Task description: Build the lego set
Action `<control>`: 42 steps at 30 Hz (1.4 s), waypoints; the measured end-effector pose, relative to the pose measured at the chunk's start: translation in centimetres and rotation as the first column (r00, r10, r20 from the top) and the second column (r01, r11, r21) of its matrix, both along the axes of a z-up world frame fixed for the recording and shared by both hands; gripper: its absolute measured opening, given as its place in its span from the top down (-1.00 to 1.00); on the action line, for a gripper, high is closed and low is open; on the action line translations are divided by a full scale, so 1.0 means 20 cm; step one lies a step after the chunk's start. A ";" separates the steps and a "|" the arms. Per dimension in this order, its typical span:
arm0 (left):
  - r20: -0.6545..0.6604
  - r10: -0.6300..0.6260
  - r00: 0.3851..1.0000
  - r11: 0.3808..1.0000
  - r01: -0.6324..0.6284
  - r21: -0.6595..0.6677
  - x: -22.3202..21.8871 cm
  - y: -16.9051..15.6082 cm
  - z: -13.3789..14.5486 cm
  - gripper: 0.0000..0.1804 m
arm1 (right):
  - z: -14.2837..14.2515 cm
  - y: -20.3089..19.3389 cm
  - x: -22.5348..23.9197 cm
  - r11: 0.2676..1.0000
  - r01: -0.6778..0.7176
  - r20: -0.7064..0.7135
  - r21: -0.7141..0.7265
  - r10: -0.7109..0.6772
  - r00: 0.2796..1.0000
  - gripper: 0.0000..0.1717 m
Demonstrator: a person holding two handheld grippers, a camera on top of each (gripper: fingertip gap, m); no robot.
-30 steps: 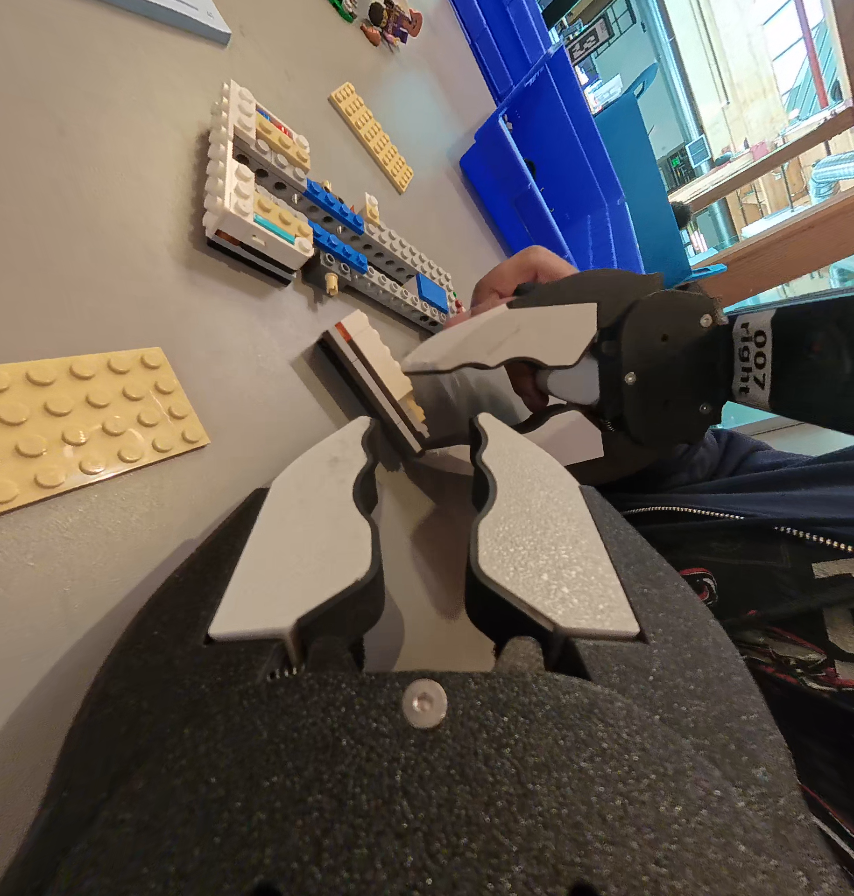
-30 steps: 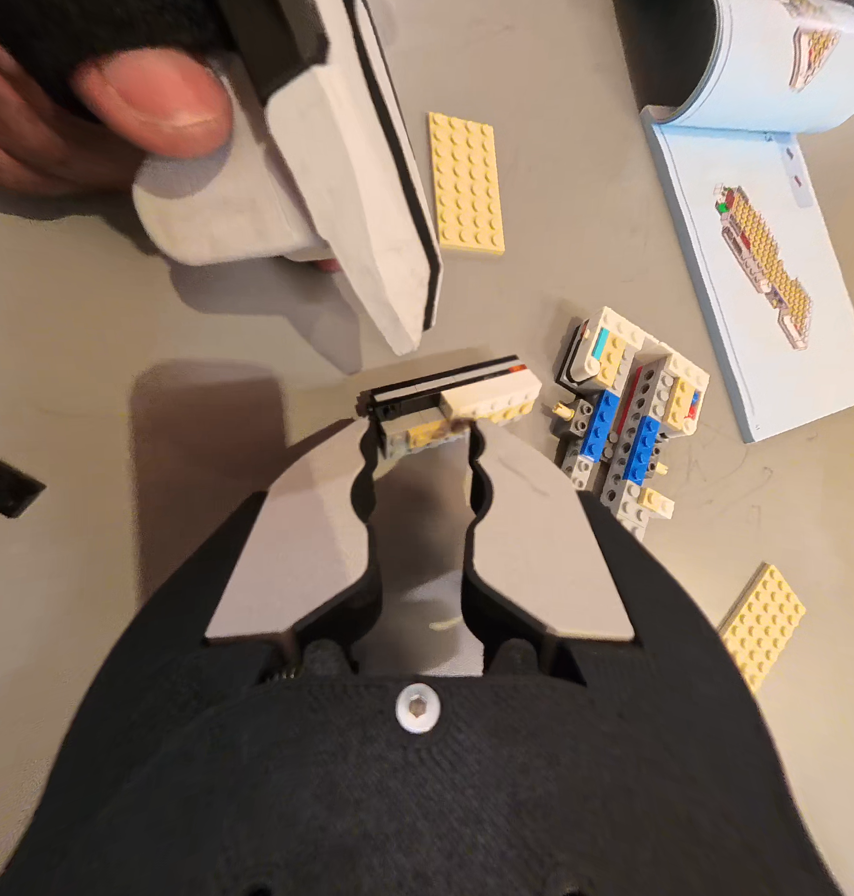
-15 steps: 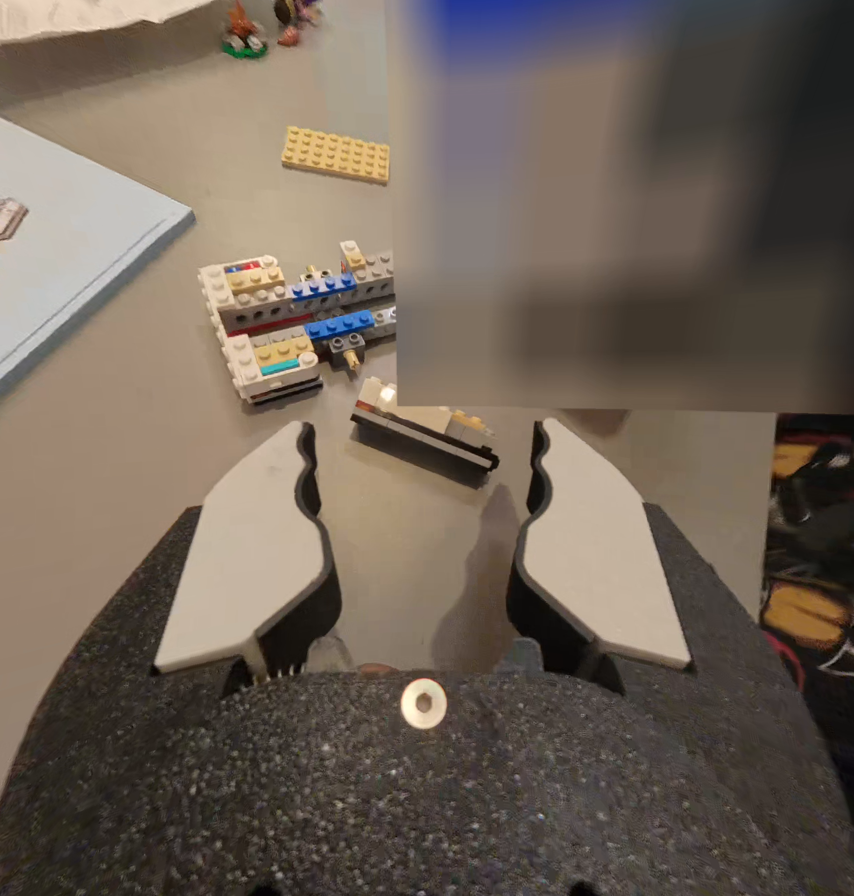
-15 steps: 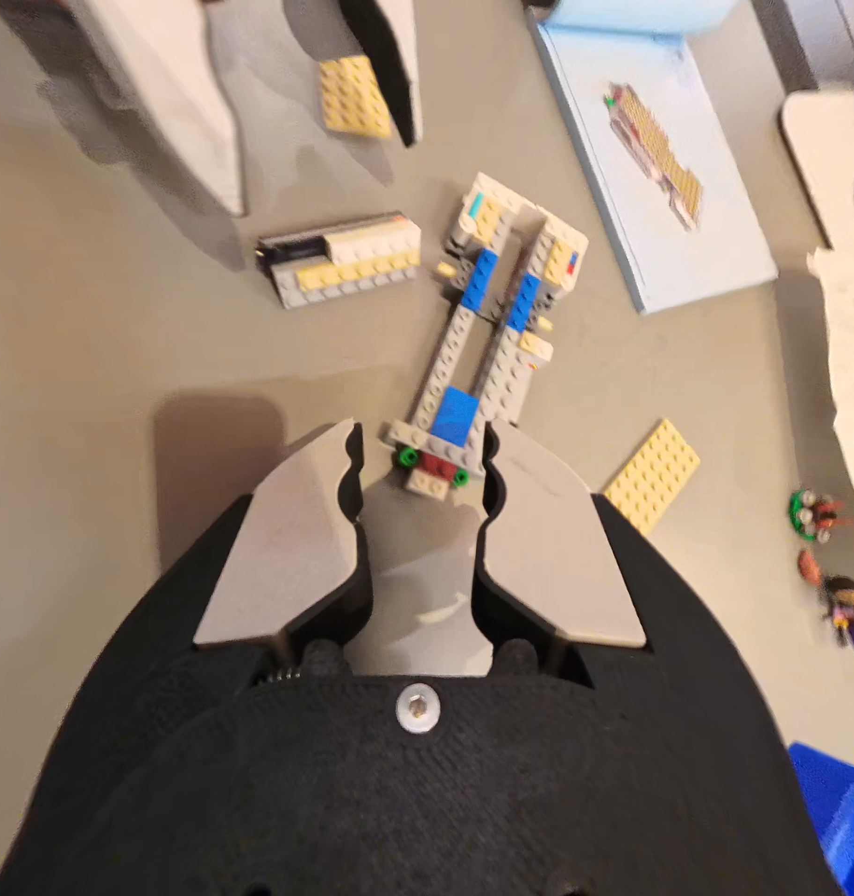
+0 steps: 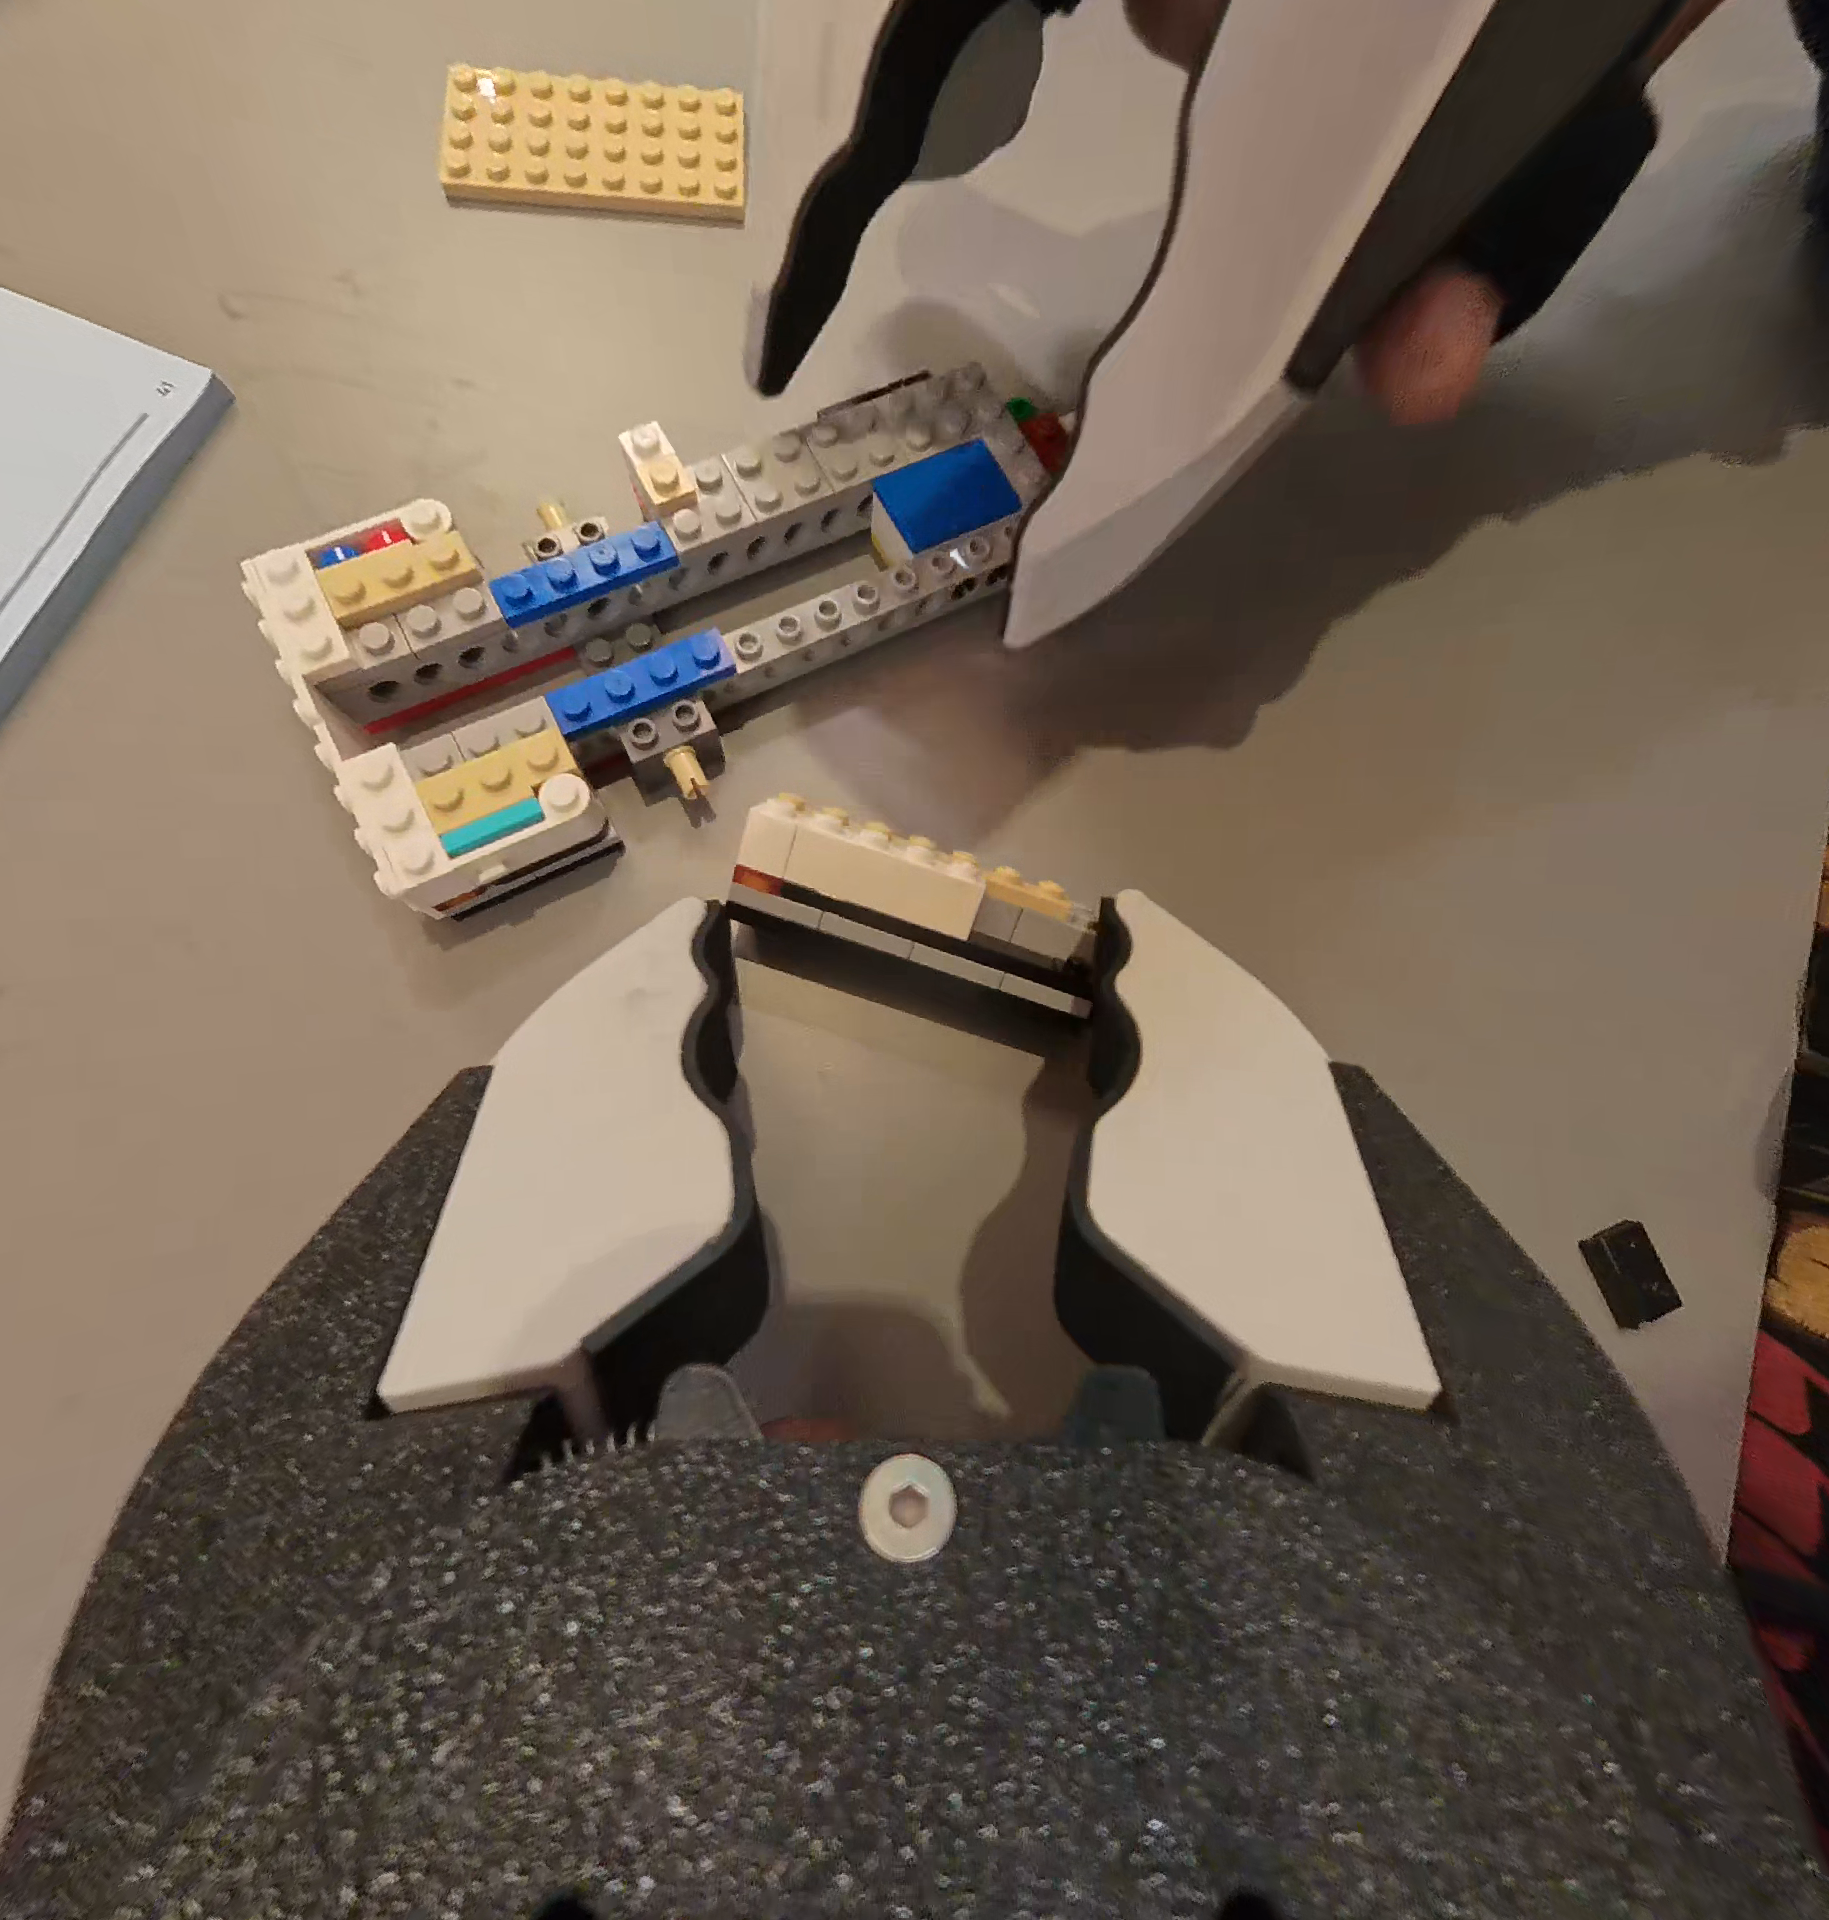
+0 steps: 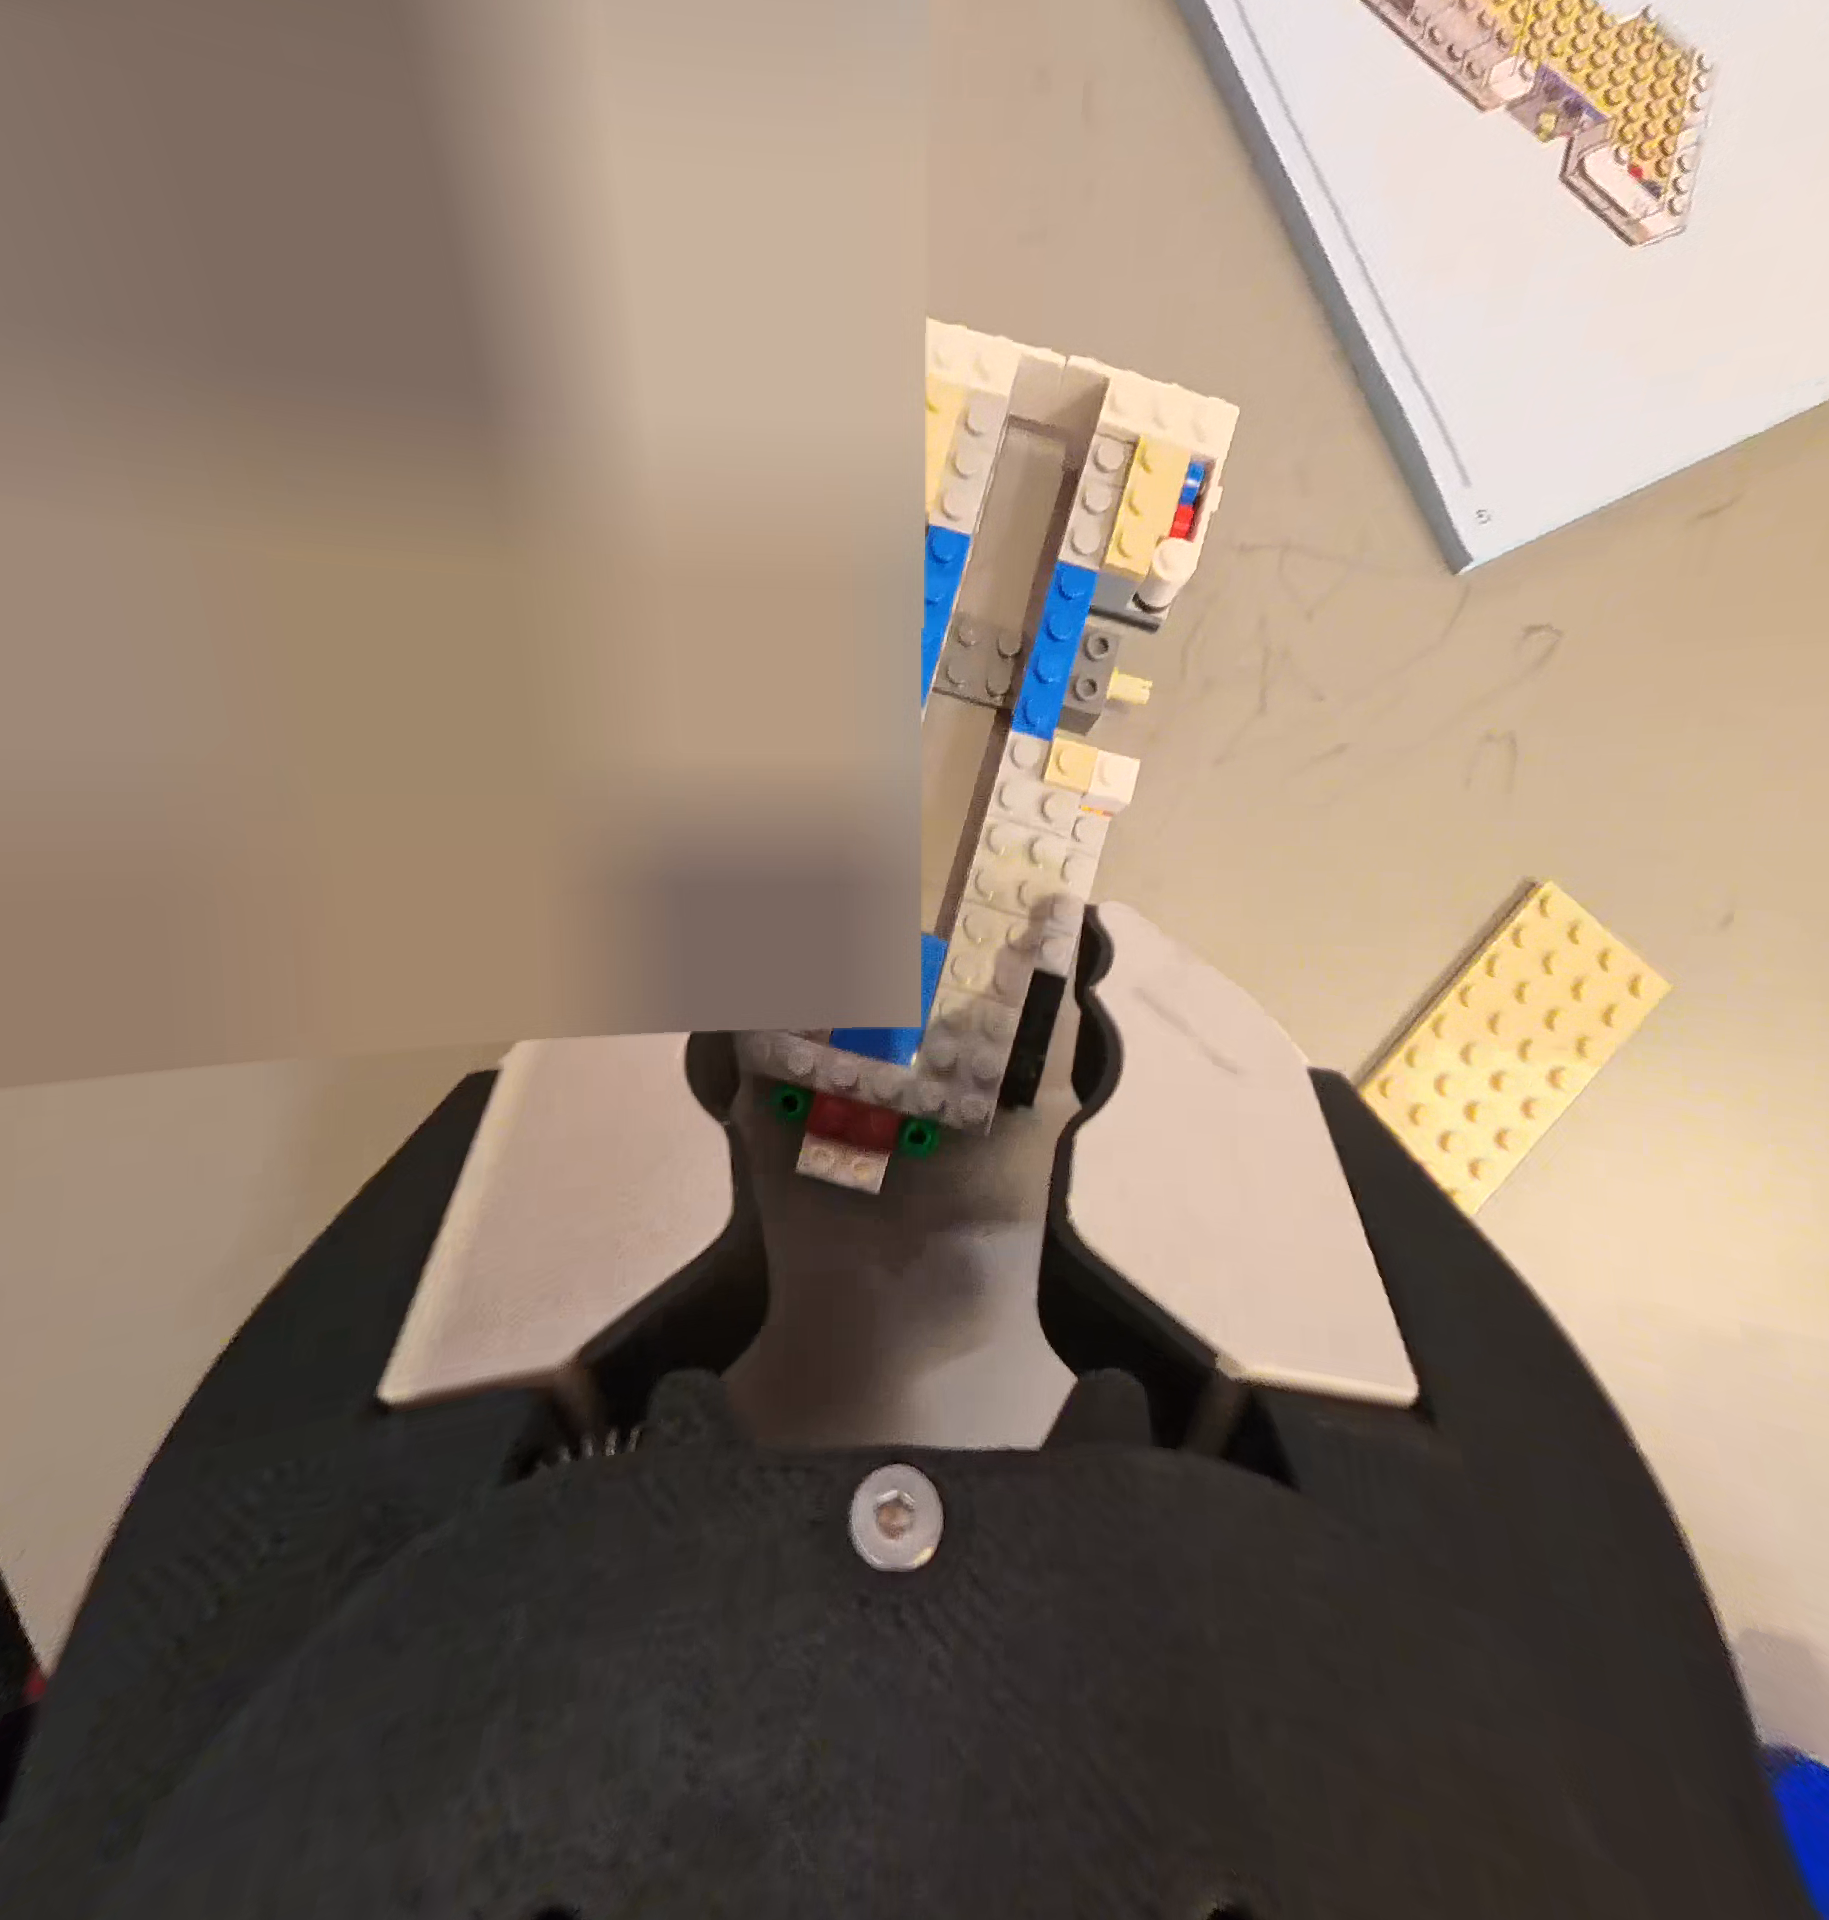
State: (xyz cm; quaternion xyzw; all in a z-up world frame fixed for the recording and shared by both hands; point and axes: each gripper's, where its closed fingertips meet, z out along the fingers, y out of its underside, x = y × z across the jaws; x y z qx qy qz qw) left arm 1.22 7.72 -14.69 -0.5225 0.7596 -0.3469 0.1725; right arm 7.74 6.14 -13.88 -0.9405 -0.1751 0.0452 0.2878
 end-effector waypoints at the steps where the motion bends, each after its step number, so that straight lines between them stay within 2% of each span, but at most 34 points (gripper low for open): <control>1: 0.002 -0.001 1.000 1.000 0.001 -0.001 0.00 0.00 0.00 0.26 | -0.02 0.01 0.00 1.000 0.003 0.018 -0.020 -0.003 1.000 0.27; 3: 0.004 0.001 1.000 1.000 -0.001 -0.005 0.01 -0.01 0.00 0.26 | -0.06 0.01 0.02 0.998 0.005 0.056 -0.067 -0.001 0.998 0.31; 4: 0.007 0.002 1.000 1.000 -0.002 -0.005 0.01 -0.01 0.00 0.26 | -0.06 0.02 0.03 0.998 0.015 0.074 -0.056 -0.011 0.997 0.39; 6: 0.014 0.006 1.000 1.000 -0.006 -0.011 0.02 -0.01 0.01 0.27 | -0.06 0.03 0.03 0.998 0.037 0.051 -0.060 -0.034 0.998 0.40; 7: 0.022 0.011 1.000 1.000 -0.010 -0.026 0.03 -0.01 0.02 0.33 | -0.05 0.04 0.04 0.997 0.050 0.031 -0.059 -0.048 0.998 0.40; 14: 0.053 0.093 0.994 0.989 -0.086 -0.123 0.06 0.05 0.07 0.33 | -0.02 0.09 0.03 0.991 0.132 -0.207 -0.036 -0.136 0.969 0.41; 20: 0.109 0.155 0.982 0.974 -0.133 -0.186 0.10 0.10 0.13 0.33 | 0.06 0.15 -0.02 0.980 0.198 -0.513 -0.016 -0.177 0.840 0.41; 21: 0.122 0.170 0.978 0.967 -0.142 -0.214 0.10 0.11 0.14 0.33 | 0.07 0.16 -0.02 0.977 0.211 -0.550 -0.009 -0.181 0.815 0.48; 24: 0.167 0.220 0.961 0.934 -0.158 -0.320 0.11 0.13 0.21 0.33 | 0.09 0.18 0.00 0.969 0.249 -0.608 0.003 -0.196 0.770 0.50; 27: 0.159 0.262 0.952 0.916 -0.193 -0.351 0.12 0.14 0.21 0.33 | 0.08 0.17 0.01 0.969 0.245 -0.567 0.022 -0.190 0.802 0.52; 30: 0.177 0.300 0.937 0.900 -0.216 -0.379 0.14 0.13 0.24 0.33 | 0.10 0.17 0.00 0.967 0.252 -0.581 0.046 -0.180 0.794 0.63; 32: 0.170 0.326 0.930 0.885 -0.237 -0.401 0.16 0.12 0.24 0.33 | 0.10 0.17 0.00 0.968 0.244 -0.560 0.061 -0.169 0.811 0.63; 38: 0.181 0.403 0.897 0.871 -0.315 -0.376 0.14 0.17 0.24 0.33 | 0.06 0.15 0.05 0.975 0.180 -0.268 0.132 -0.140 0.953 0.49; 42: 0.207 0.437 0.875 0.863 -0.344 -0.370 0.13 0.19 0.25 0.33 | 0.03 0.16 0.01 0.988 0.102 -0.127 0.115 -0.087 0.988 0.44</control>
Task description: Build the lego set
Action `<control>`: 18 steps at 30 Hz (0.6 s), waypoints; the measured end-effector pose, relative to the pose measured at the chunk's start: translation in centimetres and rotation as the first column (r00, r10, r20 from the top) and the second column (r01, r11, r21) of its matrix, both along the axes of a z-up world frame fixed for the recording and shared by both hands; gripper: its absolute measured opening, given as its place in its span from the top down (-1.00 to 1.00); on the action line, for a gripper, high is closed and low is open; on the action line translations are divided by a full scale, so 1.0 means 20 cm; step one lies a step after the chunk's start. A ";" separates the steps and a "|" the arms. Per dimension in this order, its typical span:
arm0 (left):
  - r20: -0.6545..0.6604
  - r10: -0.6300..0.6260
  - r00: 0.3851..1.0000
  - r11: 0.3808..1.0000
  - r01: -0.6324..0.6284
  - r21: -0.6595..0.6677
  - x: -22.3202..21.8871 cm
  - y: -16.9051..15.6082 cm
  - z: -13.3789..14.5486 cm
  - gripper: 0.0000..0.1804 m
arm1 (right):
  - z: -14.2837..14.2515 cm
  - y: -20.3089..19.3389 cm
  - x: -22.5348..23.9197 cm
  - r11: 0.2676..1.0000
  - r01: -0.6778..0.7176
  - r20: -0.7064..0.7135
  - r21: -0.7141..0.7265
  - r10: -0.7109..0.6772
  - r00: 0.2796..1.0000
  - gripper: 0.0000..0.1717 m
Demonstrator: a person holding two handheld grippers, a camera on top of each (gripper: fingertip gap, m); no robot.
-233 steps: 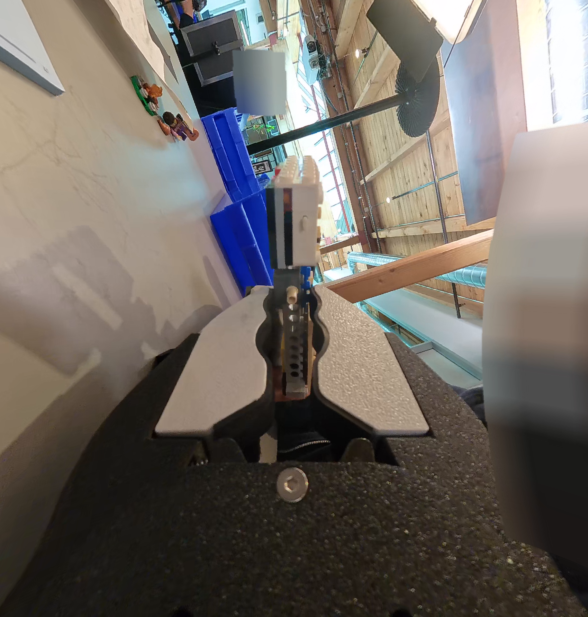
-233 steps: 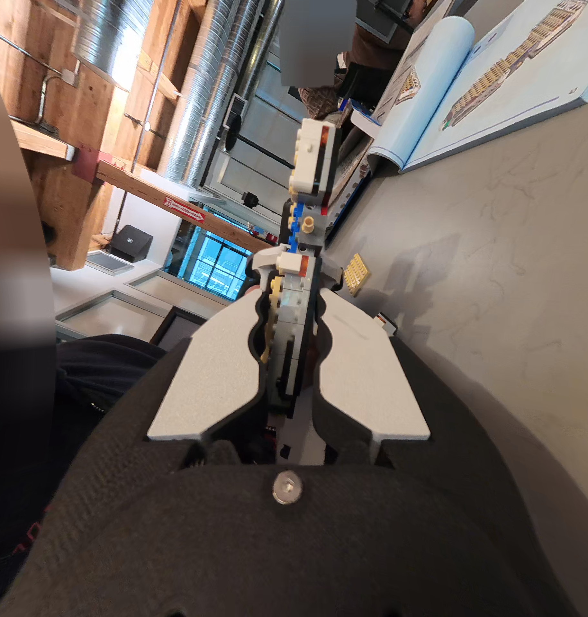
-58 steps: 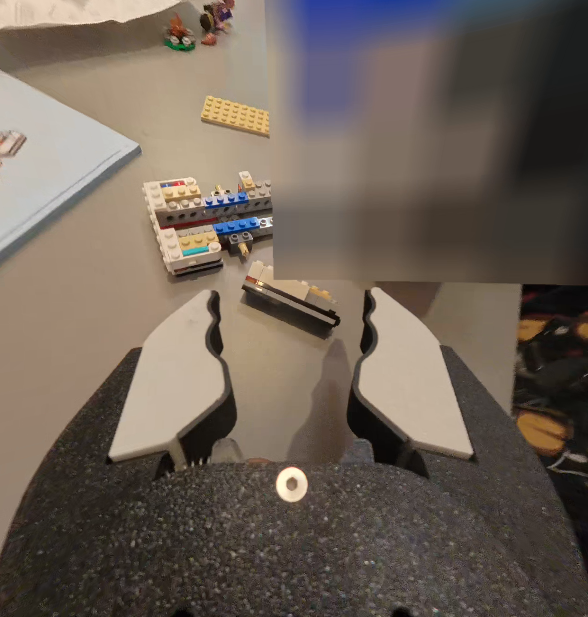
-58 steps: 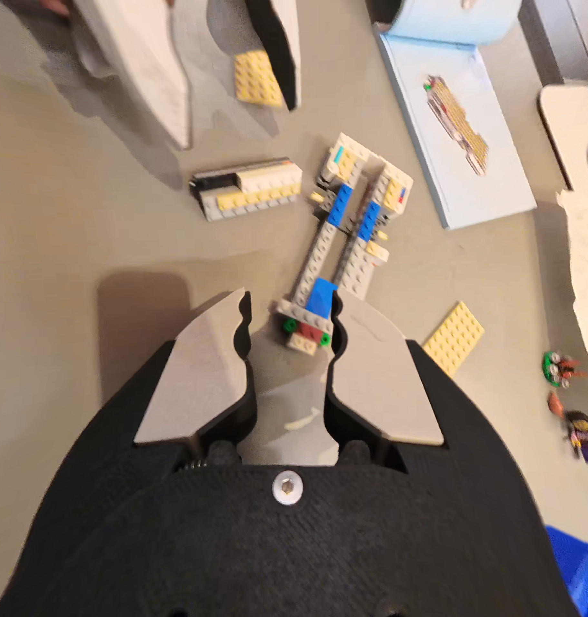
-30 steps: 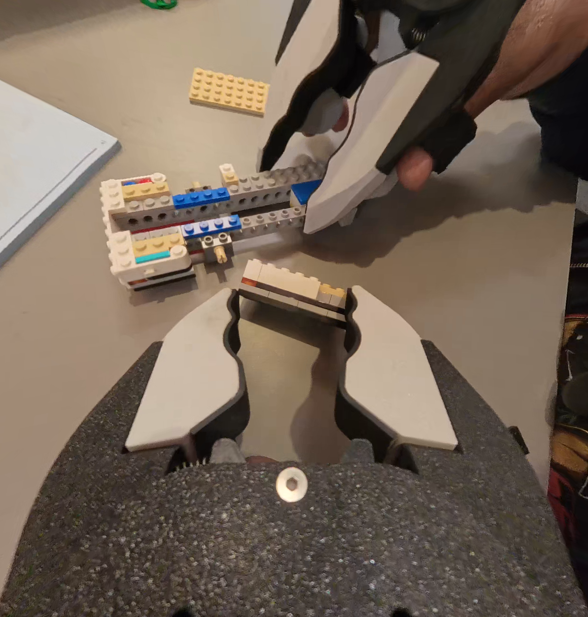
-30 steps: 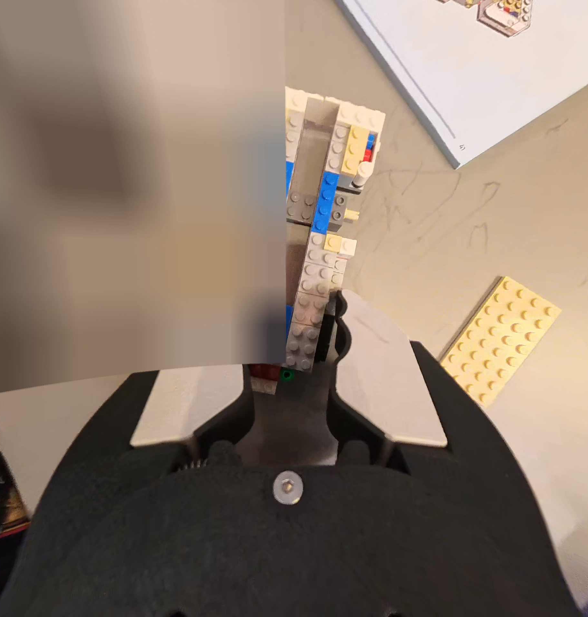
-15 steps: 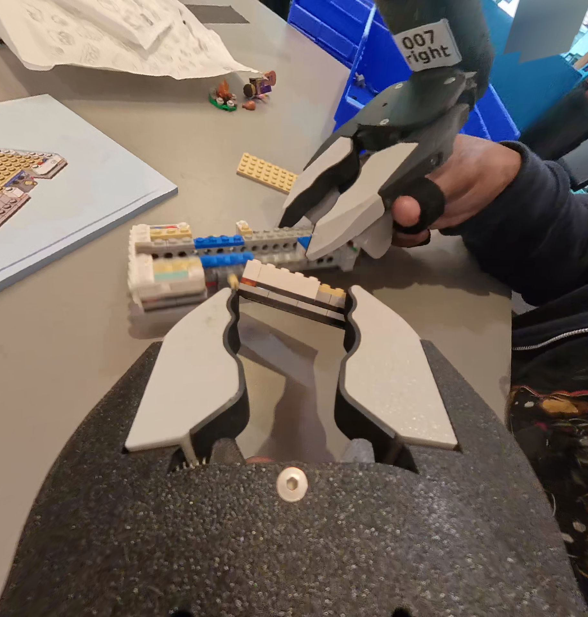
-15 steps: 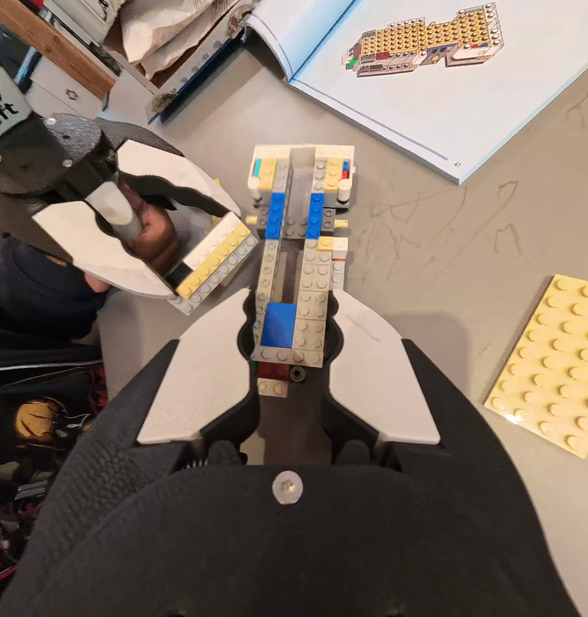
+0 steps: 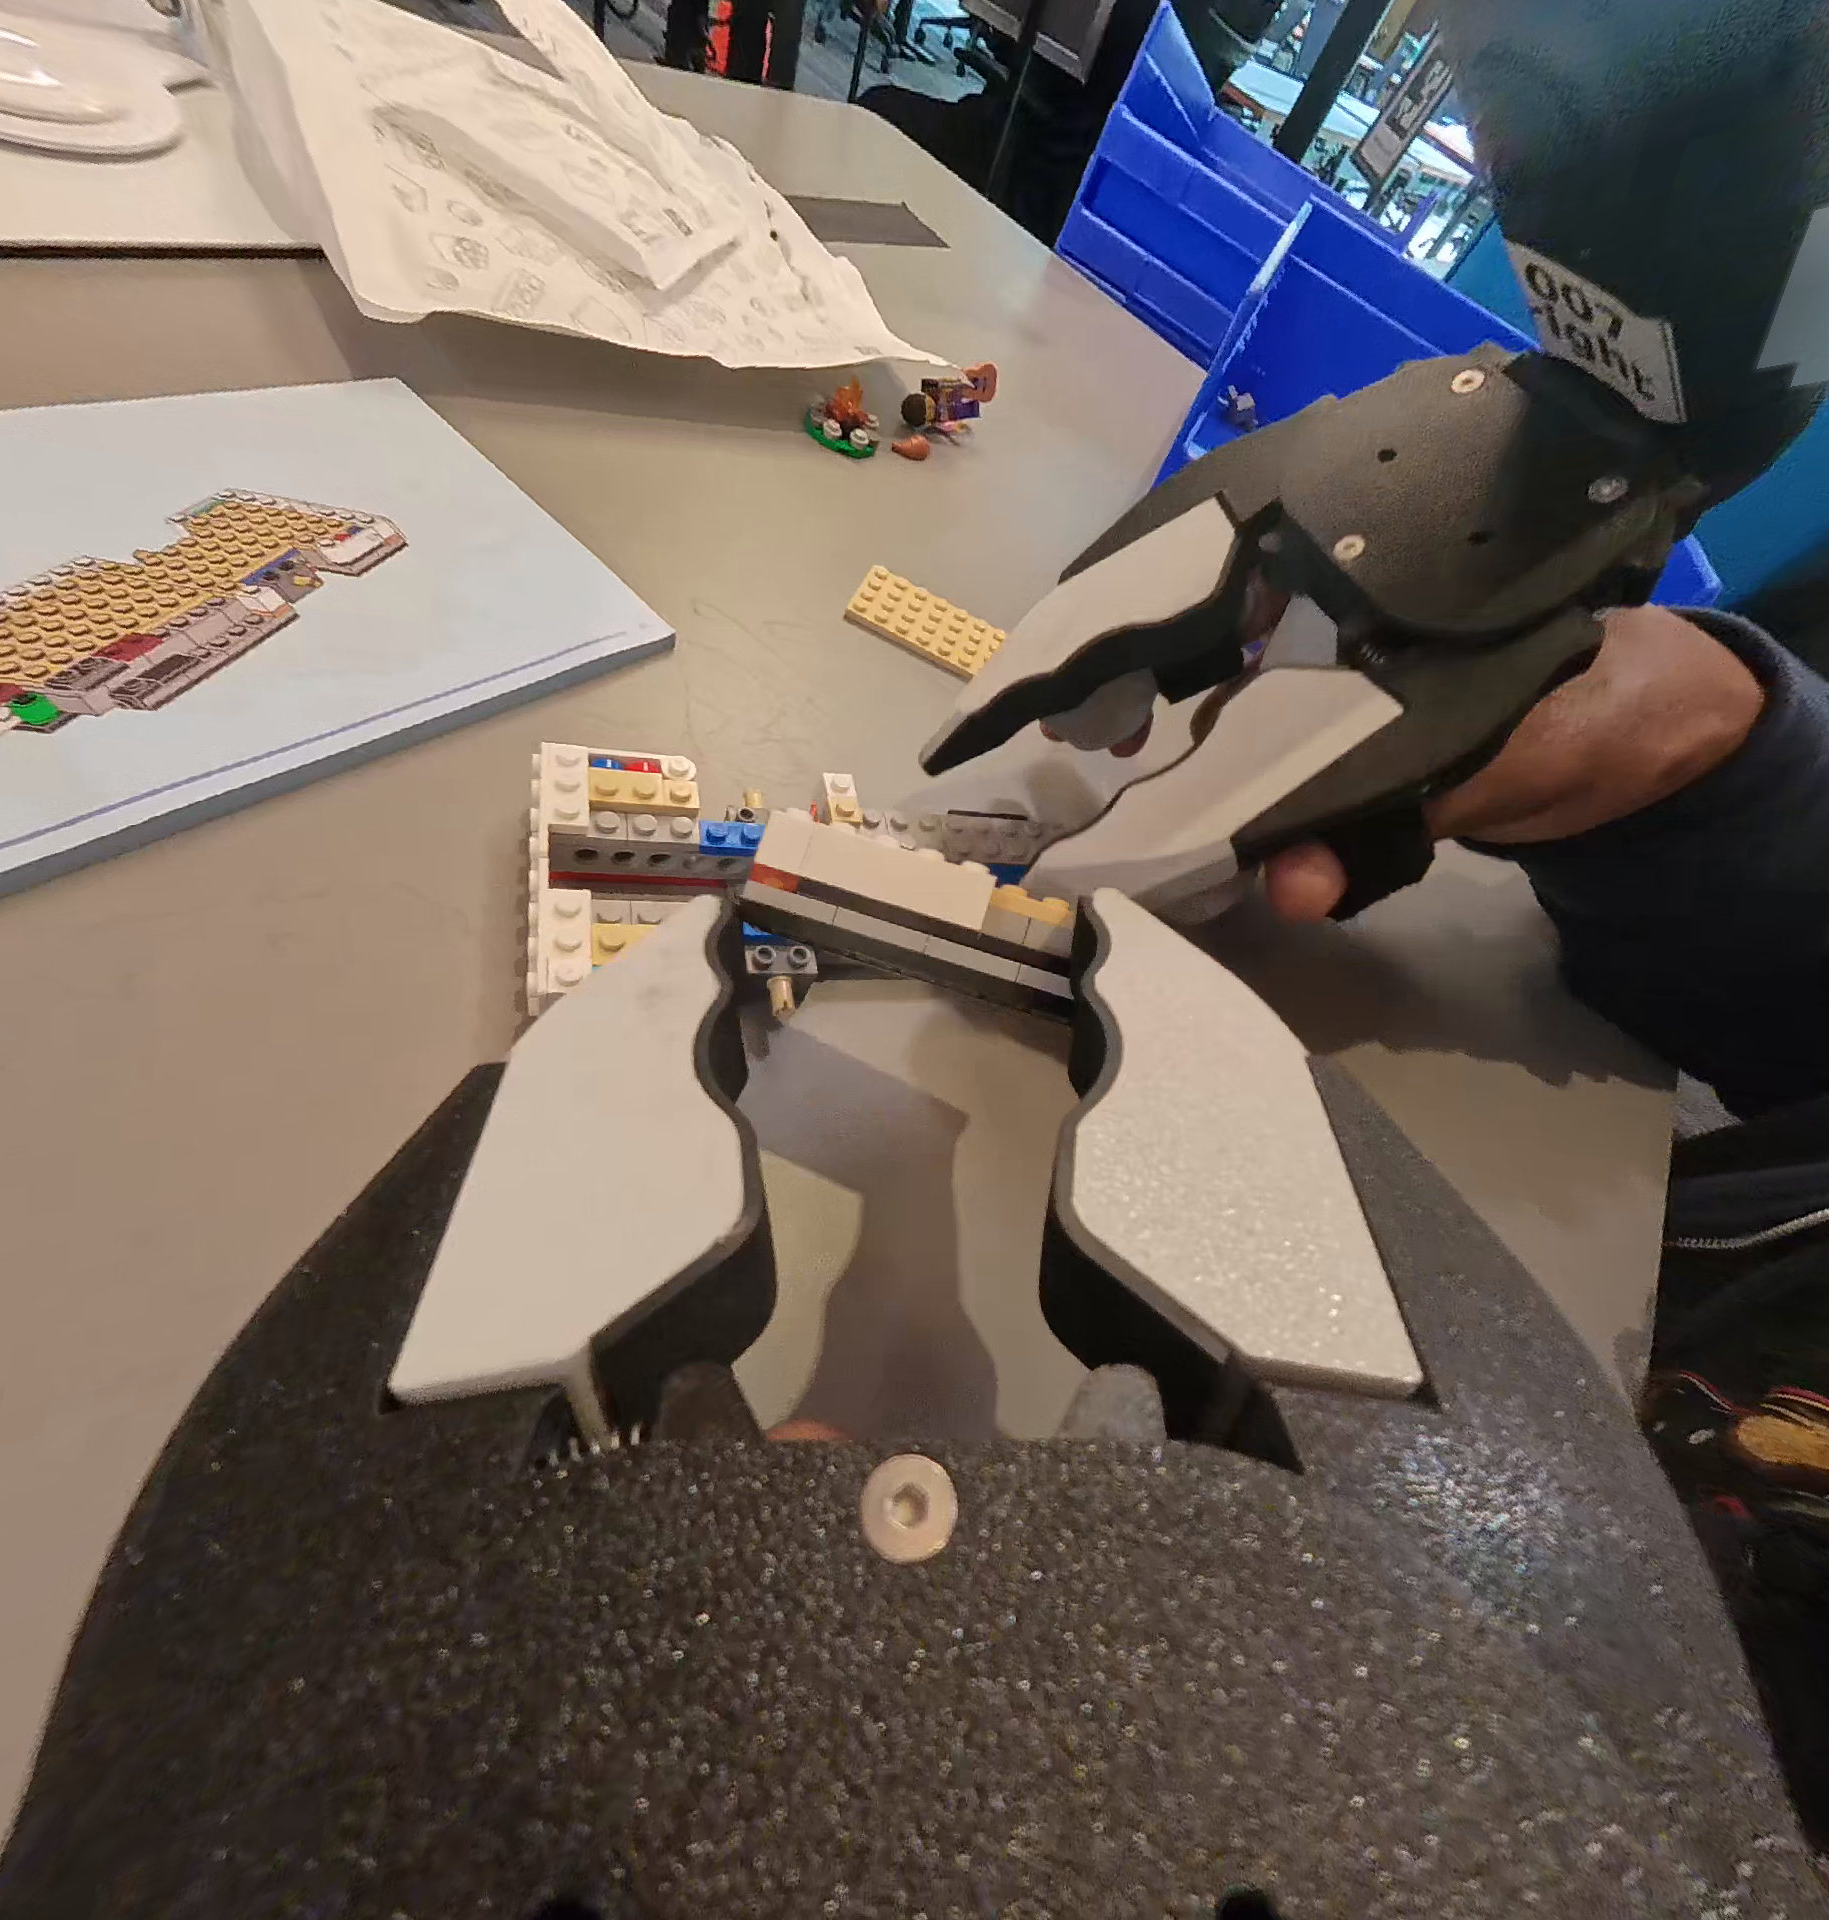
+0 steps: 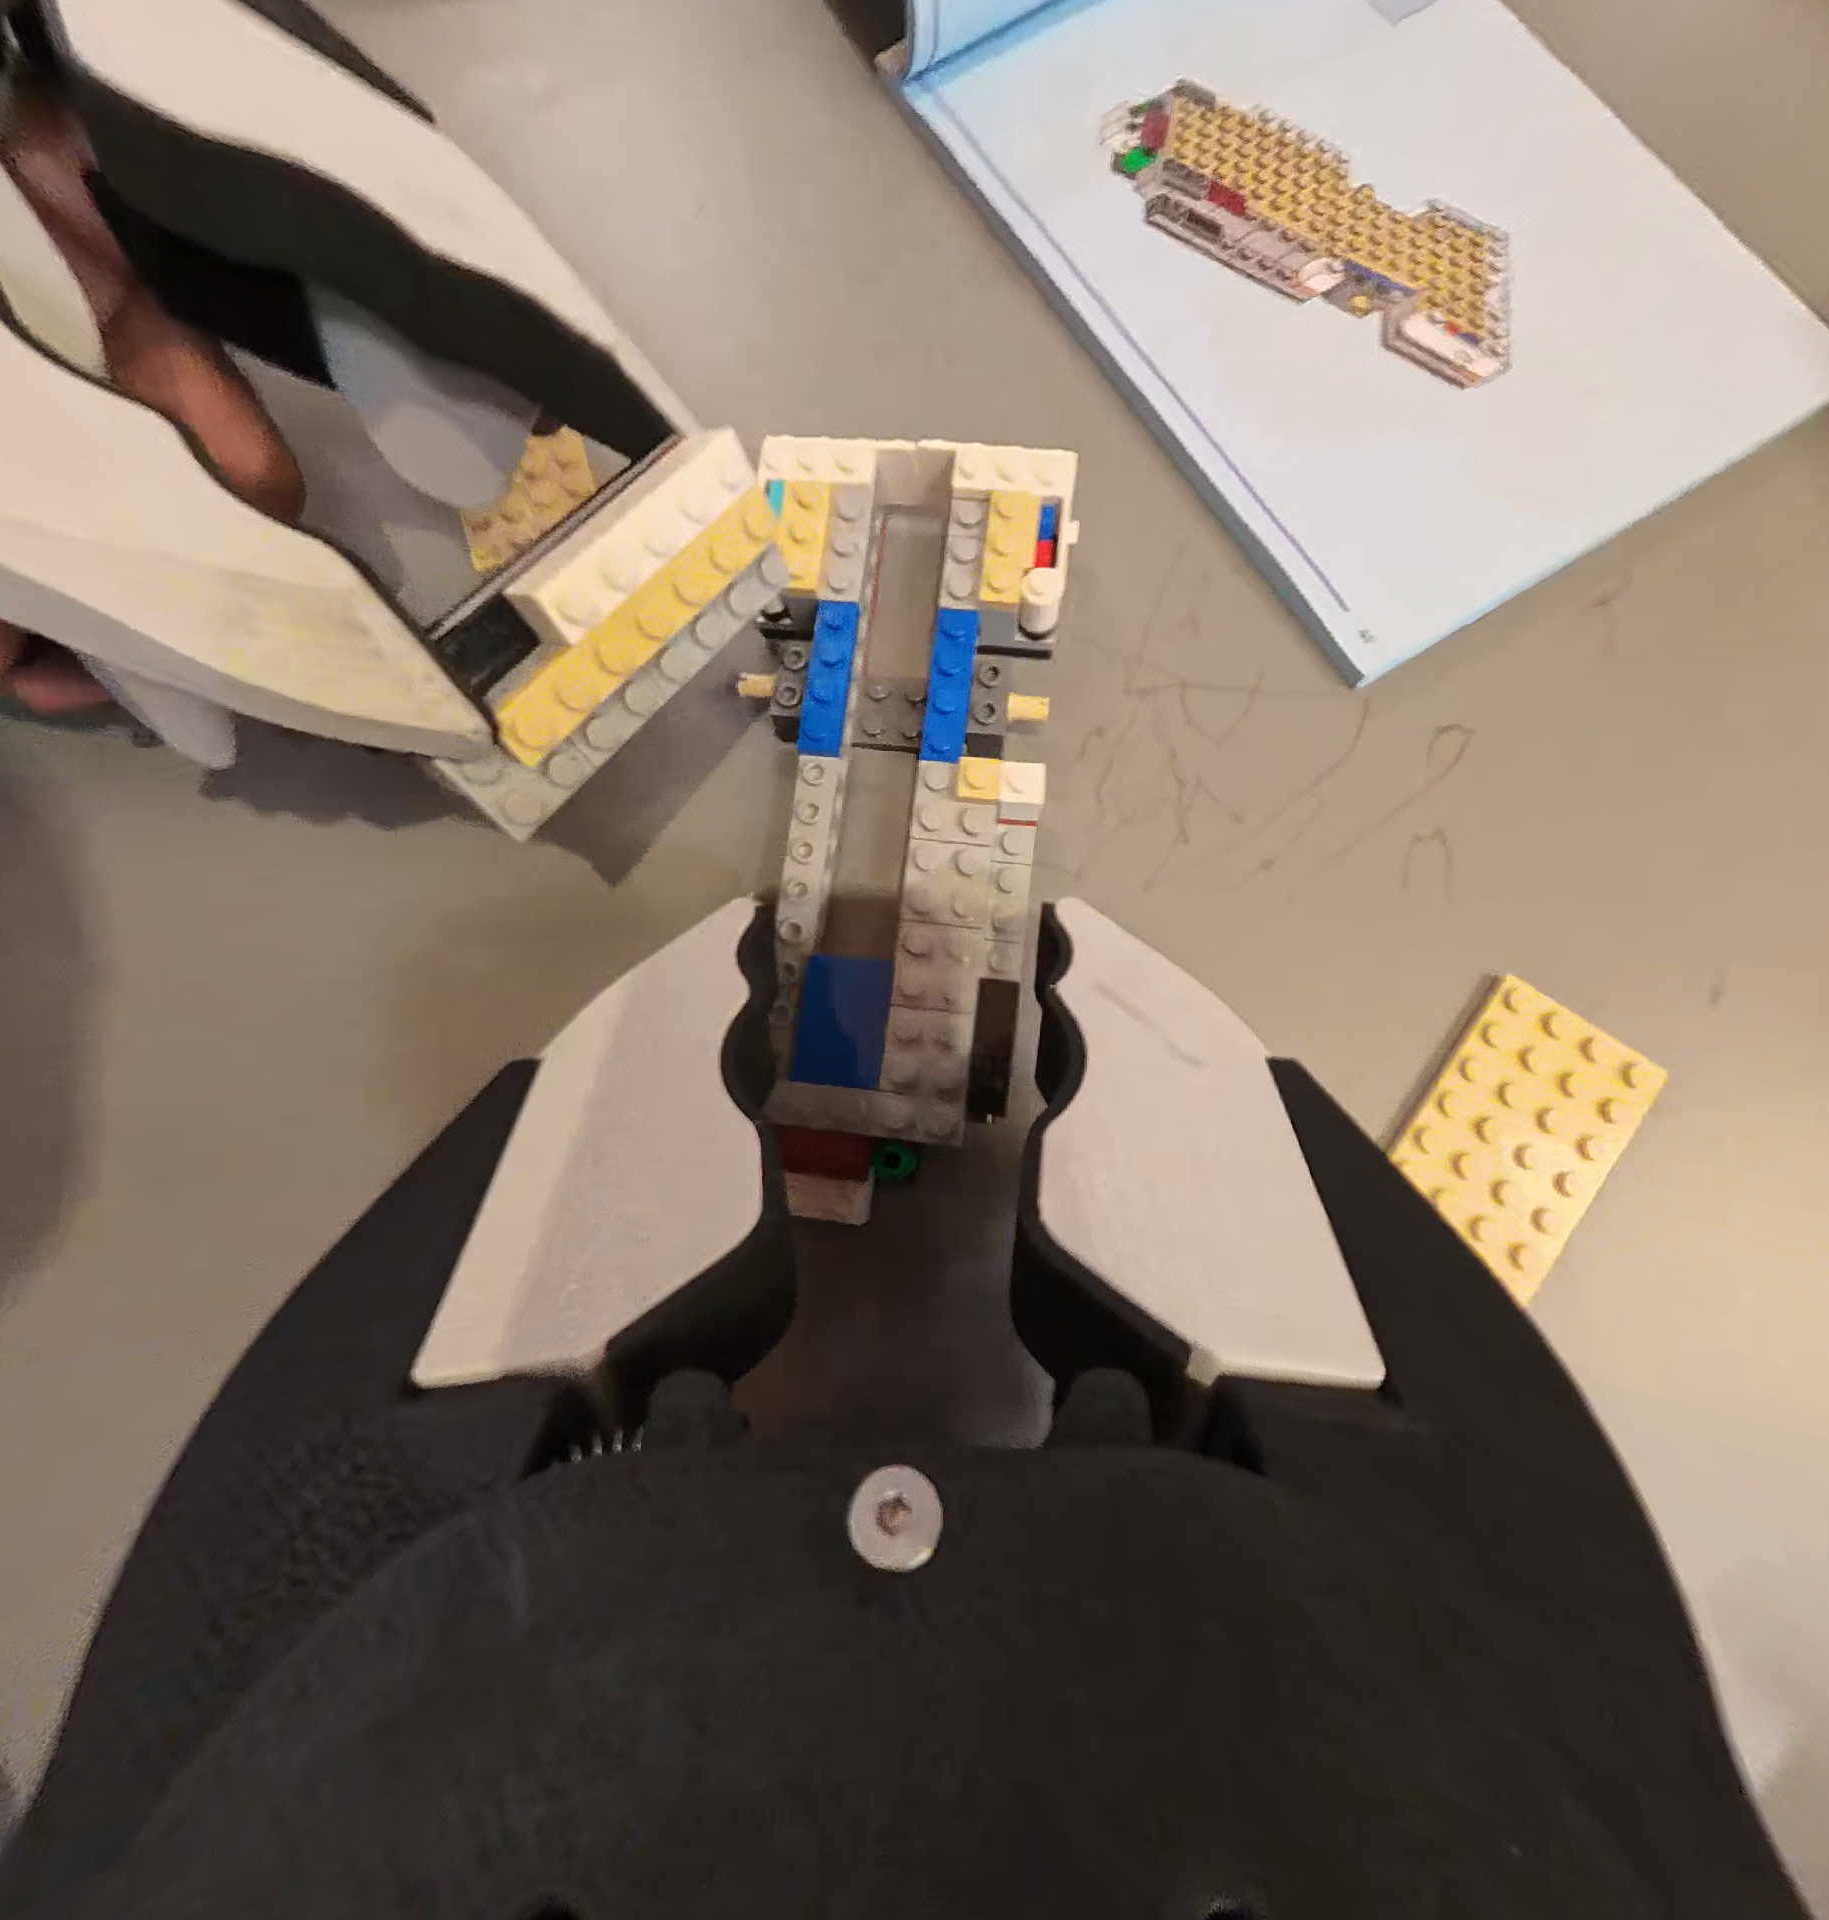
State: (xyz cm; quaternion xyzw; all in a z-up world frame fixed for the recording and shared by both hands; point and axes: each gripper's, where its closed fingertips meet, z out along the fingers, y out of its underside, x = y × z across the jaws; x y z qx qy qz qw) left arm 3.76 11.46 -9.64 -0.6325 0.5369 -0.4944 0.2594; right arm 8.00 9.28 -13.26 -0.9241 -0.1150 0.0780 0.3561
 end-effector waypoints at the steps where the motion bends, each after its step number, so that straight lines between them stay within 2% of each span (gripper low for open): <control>1: 0.008 0.008 1.000 1.000 -0.008 0.004 -0.01 0.00 0.01 0.33 | -0.01 0.00 -0.02 1.000 -0.015 0.020 -0.018 0.015 1.000 0.44; 8: 0.028 0.022 0.999 1.000 -0.022 0.010 -0.04 0.00 0.02 0.33 | -0.08 0.02 -0.02 0.989 -0.025 0.158 -0.145 0.048 0.986 0.43; 11: 0.043 0.026 0.999 1.000 -0.025 -0.014 -0.05 0.02 0.03 0.33 | -0.09 0.04 -0.01 0.986 -0.011 0.167 -0.166 0.039 0.985 0.43; 14: 0.058 0.027 0.998 0.999 -0.025 -0.046 -0.05 0.03 0.04 0.33 | -0.08 0.07 0.00 0.985 0.014 0.111 -0.169 0.005 0.994 0.44; 16: 0.060 0.032 0.998 0.998 -0.029 -0.053 -0.05 0.04 0.04 0.34 | -0.07 0.09 0.00 0.986 0.031 0.023 -0.165 -0.027 0.999 0.44; 18: 0.075 0.033 0.997 0.998 -0.029 -0.060 -0.05 0.05 0.05 0.47 | -0.05 0.10 -0.01 0.986 0.038 -0.104 -0.161 -0.056 0.993 0.45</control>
